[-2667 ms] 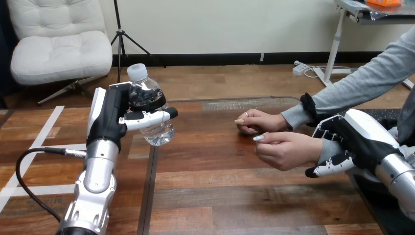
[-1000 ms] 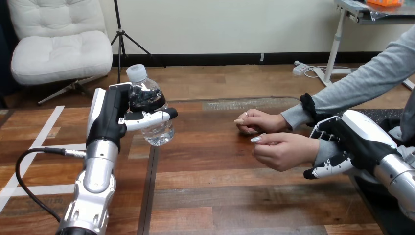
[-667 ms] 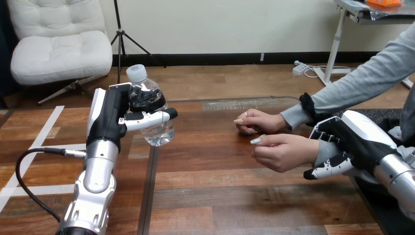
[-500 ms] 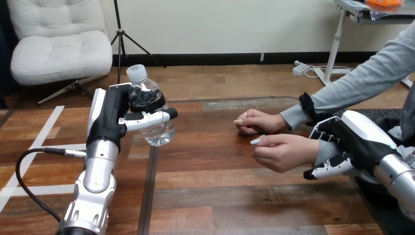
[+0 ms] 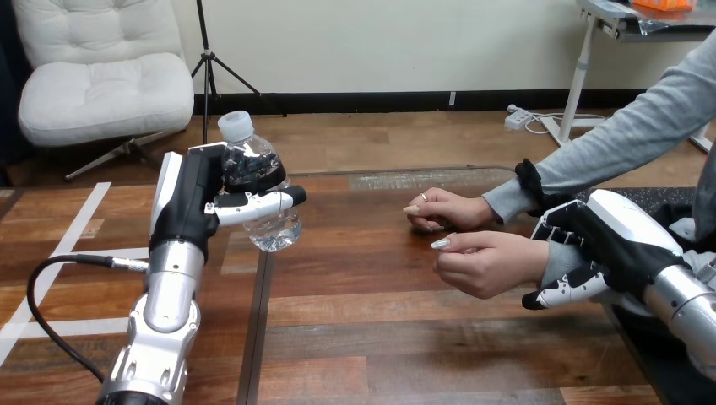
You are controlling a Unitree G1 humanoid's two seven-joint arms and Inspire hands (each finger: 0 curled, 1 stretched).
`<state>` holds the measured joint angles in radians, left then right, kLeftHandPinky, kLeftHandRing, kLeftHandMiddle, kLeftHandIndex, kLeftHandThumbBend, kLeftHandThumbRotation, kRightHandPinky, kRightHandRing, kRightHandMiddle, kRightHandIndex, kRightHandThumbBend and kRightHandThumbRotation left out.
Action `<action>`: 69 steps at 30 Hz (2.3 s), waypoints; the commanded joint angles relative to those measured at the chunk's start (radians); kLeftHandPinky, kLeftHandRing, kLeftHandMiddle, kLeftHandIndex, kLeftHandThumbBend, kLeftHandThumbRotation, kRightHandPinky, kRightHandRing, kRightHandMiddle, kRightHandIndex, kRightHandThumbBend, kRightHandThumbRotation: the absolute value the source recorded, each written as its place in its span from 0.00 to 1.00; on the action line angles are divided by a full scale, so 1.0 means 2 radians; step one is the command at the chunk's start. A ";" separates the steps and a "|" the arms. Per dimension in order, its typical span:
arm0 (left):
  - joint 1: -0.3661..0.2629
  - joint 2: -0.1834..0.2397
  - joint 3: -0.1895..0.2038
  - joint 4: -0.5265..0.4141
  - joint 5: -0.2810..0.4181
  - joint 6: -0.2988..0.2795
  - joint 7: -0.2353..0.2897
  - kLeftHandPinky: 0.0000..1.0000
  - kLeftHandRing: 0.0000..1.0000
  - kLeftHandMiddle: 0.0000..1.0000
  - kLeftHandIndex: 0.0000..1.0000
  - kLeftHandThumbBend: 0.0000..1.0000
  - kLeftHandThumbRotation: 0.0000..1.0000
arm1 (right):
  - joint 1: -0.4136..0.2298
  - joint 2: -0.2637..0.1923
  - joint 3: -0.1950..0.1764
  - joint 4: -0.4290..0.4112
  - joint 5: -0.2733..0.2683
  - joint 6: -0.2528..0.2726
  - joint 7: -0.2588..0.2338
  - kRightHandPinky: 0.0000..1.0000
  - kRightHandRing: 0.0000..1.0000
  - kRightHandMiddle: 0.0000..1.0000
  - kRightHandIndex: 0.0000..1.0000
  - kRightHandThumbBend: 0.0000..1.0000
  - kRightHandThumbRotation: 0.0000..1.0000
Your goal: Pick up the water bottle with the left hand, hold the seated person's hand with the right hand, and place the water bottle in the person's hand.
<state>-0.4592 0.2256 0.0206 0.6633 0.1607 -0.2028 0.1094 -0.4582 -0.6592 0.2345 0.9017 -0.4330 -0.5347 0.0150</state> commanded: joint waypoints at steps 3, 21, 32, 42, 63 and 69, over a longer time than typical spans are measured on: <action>-0.020 0.013 0.010 -0.032 -0.002 -0.010 0.003 0.29 0.35 0.39 0.38 0.75 0.00 | -0.011 0.005 -0.010 -0.016 0.007 0.000 0.002 0.36 0.39 0.44 0.45 0.89 0.00; -0.018 0.012 0.009 -0.041 -0.001 0.000 0.003 0.26 0.34 0.38 0.38 0.74 0.00 | -0.011 0.005 -0.010 -0.013 0.007 -0.010 -0.002 0.36 0.38 0.42 0.43 0.90 0.00; -0.017 0.012 0.008 -0.040 -0.002 -0.006 0.002 0.27 0.34 0.38 0.38 0.75 0.00 | -0.008 0.005 -0.013 -0.019 0.010 0.000 0.003 0.35 0.37 0.42 0.43 0.87 0.00; -0.017 0.012 0.007 -0.039 0.001 -0.008 0.003 0.26 0.33 0.37 0.38 0.75 0.00 | -0.008 0.004 -0.011 -0.016 0.005 -0.008 -0.005 0.34 0.36 0.41 0.42 0.87 0.00; -0.019 0.012 0.007 -0.038 0.004 -0.004 0.006 0.26 0.33 0.37 0.38 0.75 0.00 | -0.012 0.003 -0.010 -0.011 0.002 -0.013 -0.006 0.34 0.36 0.41 0.42 0.85 0.00; -0.019 0.012 0.007 -0.038 0.005 -0.003 0.005 0.26 0.33 0.37 0.38 0.75 0.00 | -0.013 0.002 -0.009 -0.008 0.001 -0.016 -0.006 0.35 0.37 0.41 0.42 0.85 0.00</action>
<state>-0.4588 0.2263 0.0206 0.6593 0.1678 -0.1971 0.1096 -0.4545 -0.6593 0.2345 0.9018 -0.4360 -0.5438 0.0228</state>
